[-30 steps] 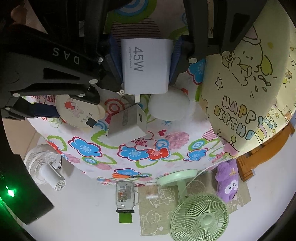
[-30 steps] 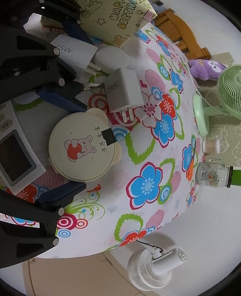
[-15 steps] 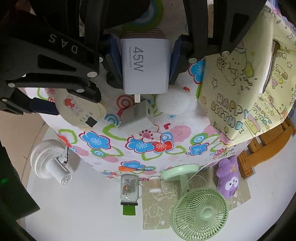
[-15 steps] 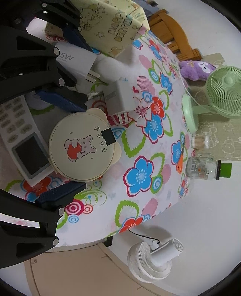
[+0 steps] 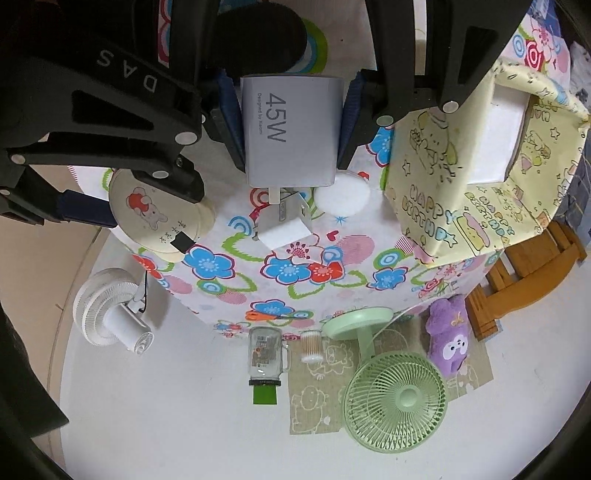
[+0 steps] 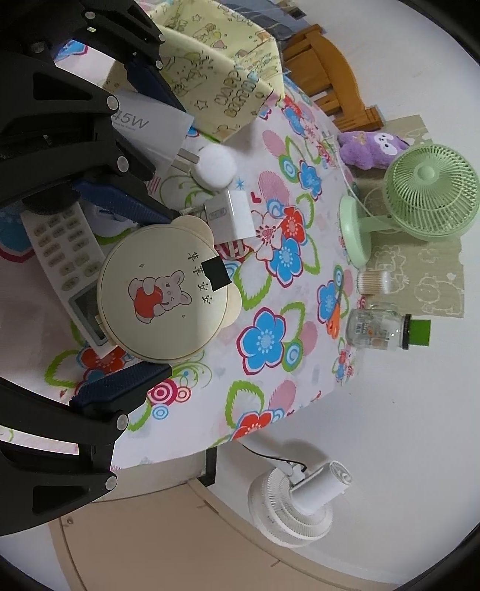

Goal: Organize rigid objects
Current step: 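Lift the charger and compact and carry both toward the yellow fabric box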

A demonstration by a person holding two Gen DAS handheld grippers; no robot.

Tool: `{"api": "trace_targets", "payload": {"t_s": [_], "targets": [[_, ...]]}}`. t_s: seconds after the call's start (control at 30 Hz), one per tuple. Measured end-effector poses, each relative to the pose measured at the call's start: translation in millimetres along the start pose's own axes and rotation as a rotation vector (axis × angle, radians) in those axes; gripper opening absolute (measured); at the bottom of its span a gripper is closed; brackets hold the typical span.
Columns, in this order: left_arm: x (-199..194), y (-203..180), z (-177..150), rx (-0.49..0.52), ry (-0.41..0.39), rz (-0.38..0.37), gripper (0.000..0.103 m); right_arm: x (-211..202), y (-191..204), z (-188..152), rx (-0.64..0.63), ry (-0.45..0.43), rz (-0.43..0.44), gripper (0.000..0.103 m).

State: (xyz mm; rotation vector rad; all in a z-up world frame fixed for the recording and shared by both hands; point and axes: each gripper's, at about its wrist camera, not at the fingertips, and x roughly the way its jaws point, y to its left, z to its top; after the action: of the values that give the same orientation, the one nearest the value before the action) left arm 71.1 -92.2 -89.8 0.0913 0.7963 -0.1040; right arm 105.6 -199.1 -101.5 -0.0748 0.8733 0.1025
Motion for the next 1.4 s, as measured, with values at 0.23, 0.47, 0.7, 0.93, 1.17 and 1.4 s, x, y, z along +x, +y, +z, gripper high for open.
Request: {"api": "trace_targets", "payload": {"t_s": [0.23,0.47,0.7,0.93,1.17,1.4], "targets": [[-18,-1,0,0.007,-0.02,-0.003,0.048,-22,3,-3,0.0,-0.032,-0.013,0.076],[-33,-1,1,0.021,-0.042,-0.001,0.048,-42,8,-4,-0.005,-0.064,-0.03,0.076],[-48,1,5,0.045,-0.059,0.002,0.048,-58,18,-3,-0.015,-0.094,-0.037,0.076],[-59,6,7,0.04,-0.061,-0.023,0.048,-69,27,-1,-0.02,-0.102,-0.024,0.076],[-70,12,11,0.042,-0.066,-0.032,0.048,-82,34,4,-0.026,-0.123,-0.043,0.076],[-79,22,15,0.033,-0.078,-0.018,0.048,-90,44,10,-0.034,-0.141,-0.045,0.076]]}}
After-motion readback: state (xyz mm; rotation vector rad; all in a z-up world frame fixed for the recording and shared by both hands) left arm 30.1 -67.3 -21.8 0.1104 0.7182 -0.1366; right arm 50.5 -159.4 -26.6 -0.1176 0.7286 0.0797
